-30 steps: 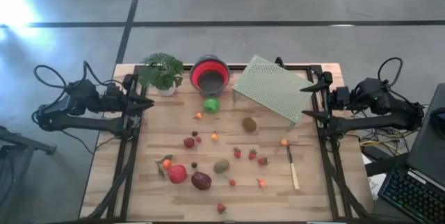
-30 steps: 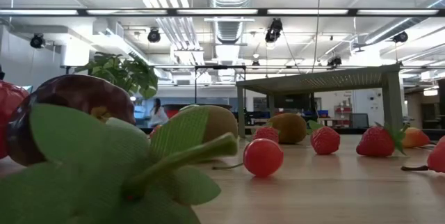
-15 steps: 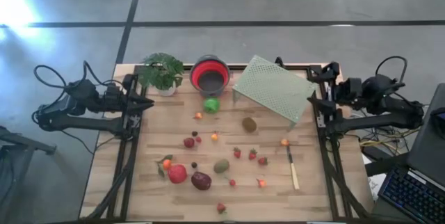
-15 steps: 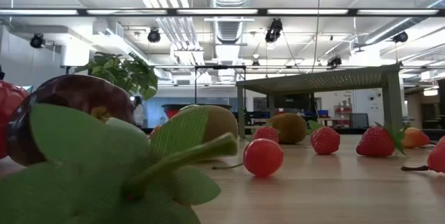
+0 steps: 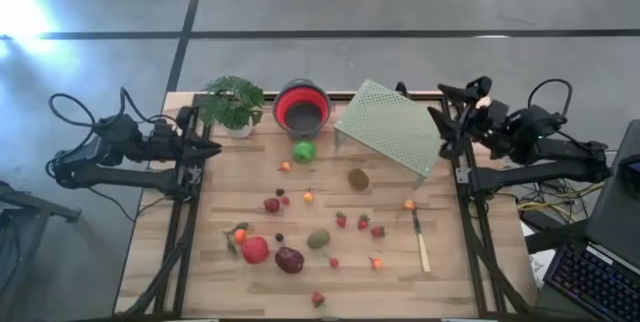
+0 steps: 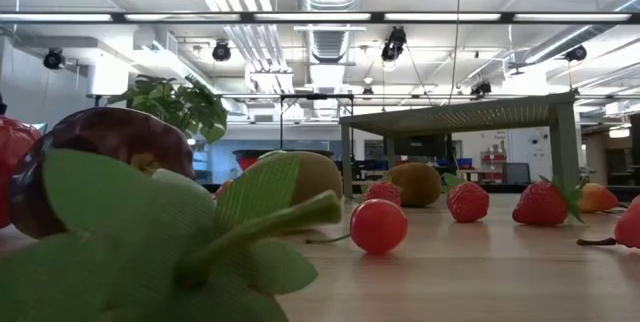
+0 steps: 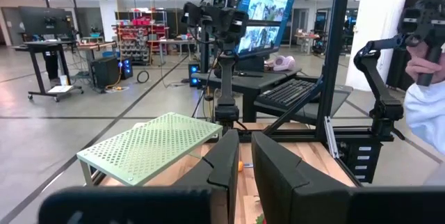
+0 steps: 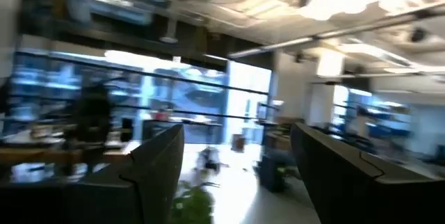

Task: Pick & Place Fruit
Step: Put the red strainer bowl on the shelf

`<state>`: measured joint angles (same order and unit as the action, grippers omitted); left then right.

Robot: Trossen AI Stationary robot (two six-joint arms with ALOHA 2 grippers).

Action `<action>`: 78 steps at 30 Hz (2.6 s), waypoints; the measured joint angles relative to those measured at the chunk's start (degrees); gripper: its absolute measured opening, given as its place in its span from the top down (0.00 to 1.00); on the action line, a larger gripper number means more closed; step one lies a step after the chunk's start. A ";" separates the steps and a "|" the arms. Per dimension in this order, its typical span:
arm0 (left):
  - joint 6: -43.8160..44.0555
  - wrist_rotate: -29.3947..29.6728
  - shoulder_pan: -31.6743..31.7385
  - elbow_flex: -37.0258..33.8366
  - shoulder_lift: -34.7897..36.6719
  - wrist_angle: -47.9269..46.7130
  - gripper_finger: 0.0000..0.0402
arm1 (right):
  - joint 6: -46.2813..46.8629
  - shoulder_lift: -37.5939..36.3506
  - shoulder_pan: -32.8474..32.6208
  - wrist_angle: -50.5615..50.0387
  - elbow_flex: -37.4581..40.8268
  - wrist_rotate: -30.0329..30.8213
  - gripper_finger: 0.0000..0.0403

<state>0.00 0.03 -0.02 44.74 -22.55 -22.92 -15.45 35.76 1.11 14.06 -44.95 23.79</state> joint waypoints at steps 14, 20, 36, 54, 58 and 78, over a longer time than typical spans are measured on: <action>-0.01 0.00 -0.01 -0.01 0.02 0.13 0.88 | 9.39 32.98 22.44 -26.49 -26.13 -11.68 0.45; 0.00 0.00 0.00 -0.01 0.00 0.14 0.88 | 11.65 48.80 28.90 -47.27 -44.25 -13.61 0.44; 0.01 0.00 0.00 0.01 0.00 0.13 0.88 | 12.56 81.78 31.15 -68.52 -79.24 -24.04 0.40; 0.01 0.00 0.01 -0.01 0.00 0.11 0.88 | 20.01 101.27 32.82 -73.82 -89.76 -23.80 0.41; -0.01 0.00 -0.01 -0.01 0.00 0.10 0.88 | 20.21 102.13 32.85 -73.45 -89.71 -23.82 0.39; -0.01 0.00 0.01 -0.01 0.00 0.09 0.88 | 20.67 105.56 32.92 -73.41 -89.42 -23.82 0.49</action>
<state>-0.01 0.03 -0.01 44.73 -22.55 -22.83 5.22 141.32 34.04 -59.35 -134.37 -0.03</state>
